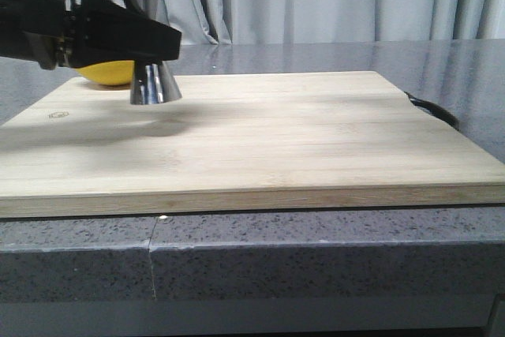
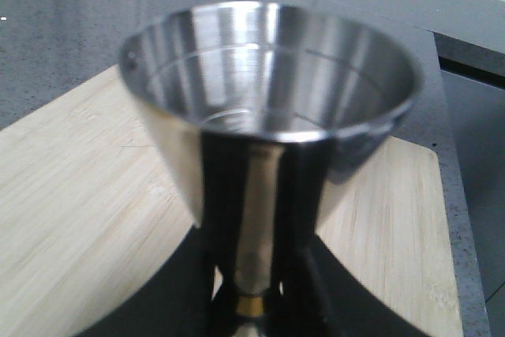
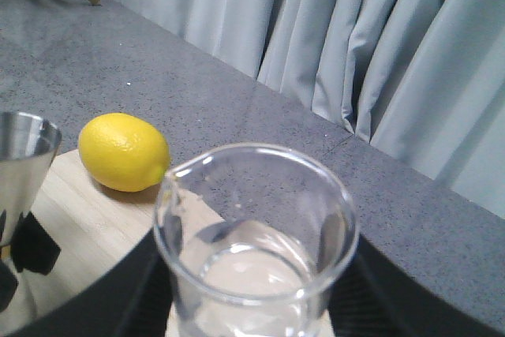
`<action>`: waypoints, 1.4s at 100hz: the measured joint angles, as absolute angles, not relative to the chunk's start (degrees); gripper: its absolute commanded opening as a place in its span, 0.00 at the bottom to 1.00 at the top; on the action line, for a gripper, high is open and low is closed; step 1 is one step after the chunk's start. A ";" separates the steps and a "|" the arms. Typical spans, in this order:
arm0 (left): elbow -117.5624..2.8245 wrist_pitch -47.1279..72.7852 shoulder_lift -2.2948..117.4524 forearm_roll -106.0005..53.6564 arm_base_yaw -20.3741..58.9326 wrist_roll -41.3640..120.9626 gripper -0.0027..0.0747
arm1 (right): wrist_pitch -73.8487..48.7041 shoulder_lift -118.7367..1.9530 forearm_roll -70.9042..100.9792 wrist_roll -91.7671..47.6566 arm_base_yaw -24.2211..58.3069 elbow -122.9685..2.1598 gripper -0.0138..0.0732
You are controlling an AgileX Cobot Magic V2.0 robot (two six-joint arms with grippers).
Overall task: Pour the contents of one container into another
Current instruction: 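Lift the beaker with the right gripper above the jigger, then tilt the beaker with the right gripper, pouring liquid into the jigger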
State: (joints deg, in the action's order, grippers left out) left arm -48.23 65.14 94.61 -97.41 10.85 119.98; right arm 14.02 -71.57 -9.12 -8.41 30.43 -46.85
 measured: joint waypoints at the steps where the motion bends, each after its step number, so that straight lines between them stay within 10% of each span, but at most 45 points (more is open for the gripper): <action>1: -48.23 64.99 94.61 -97.41 10.86 119.98 0.06 | 13.91 -71.82 -9.14 -8.41 30.43 -46.98 0.34; 140: -50.68 62.02 94.61 -93.43 17.46 119.85 0.06 | 11.35 -80.61 -32.88 -8.73 33.46 -58.46 0.34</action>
State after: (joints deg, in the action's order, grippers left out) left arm -50.68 62.02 94.61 -93.43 17.46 119.85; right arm 11.35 -80.61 -32.88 -8.73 33.46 -58.46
